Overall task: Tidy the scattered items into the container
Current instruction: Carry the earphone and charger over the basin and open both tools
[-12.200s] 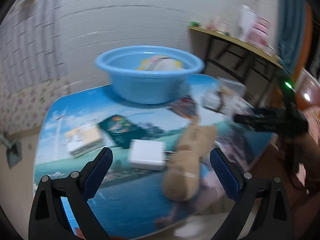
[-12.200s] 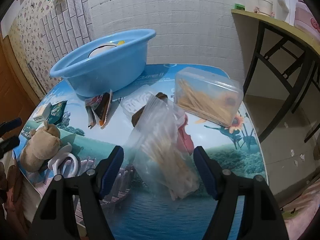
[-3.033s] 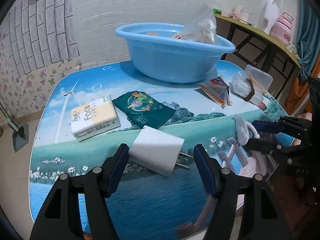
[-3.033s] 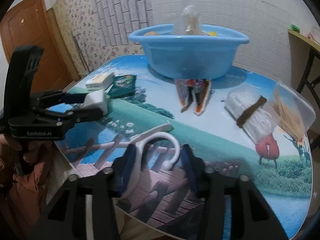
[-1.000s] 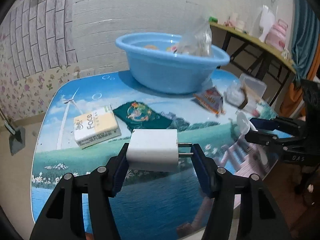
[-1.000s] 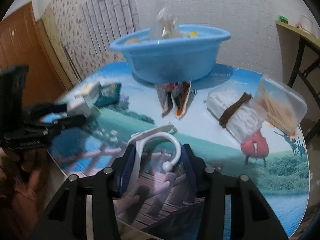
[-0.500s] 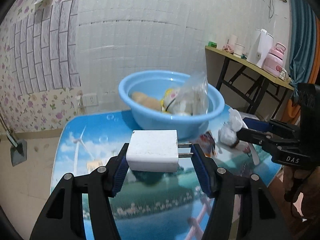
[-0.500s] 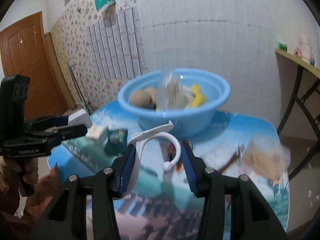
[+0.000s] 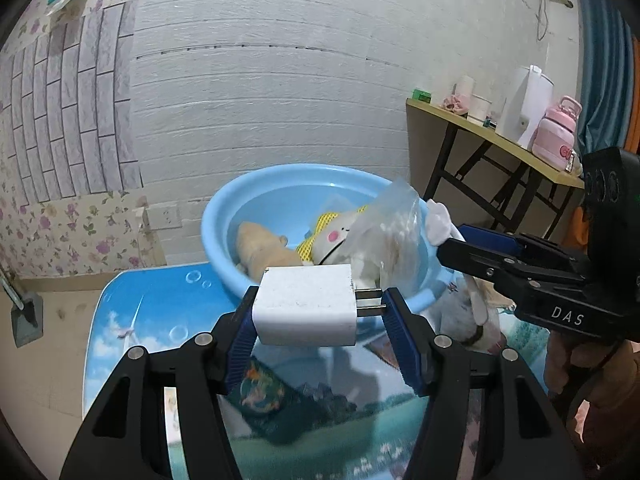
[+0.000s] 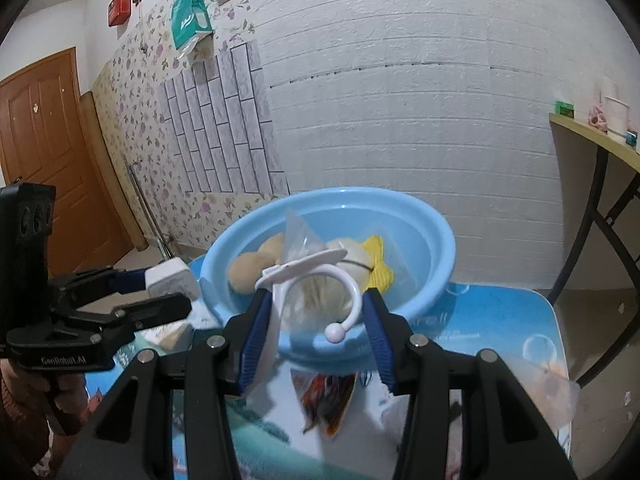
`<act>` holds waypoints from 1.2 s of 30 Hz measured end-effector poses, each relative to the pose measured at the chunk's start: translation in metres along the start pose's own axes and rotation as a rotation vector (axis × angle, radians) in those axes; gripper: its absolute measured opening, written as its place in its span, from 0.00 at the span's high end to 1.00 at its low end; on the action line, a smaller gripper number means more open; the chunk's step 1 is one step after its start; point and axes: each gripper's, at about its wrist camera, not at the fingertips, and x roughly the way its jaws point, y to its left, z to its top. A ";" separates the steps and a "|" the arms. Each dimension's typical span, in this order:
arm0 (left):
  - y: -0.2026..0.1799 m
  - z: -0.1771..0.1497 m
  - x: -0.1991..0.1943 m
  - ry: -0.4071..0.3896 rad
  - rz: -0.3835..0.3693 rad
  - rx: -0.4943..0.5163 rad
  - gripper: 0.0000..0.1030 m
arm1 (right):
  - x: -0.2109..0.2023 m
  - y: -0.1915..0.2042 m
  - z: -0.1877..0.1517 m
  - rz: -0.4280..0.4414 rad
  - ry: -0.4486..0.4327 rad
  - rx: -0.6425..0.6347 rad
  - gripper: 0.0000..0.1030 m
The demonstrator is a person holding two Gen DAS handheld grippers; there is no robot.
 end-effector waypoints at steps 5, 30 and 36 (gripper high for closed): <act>-0.003 0.006 0.018 0.023 -0.012 0.019 0.42 | 0.017 -0.005 0.005 -0.004 -0.002 -0.016 0.55; -0.020 0.008 0.040 0.046 -0.004 0.094 0.37 | 0.043 -0.024 -0.002 -0.005 0.010 -0.023 0.54; -0.022 0.000 0.023 0.018 0.012 0.092 0.37 | 0.029 -0.019 -0.007 -0.017 0.007 -0.028 0.54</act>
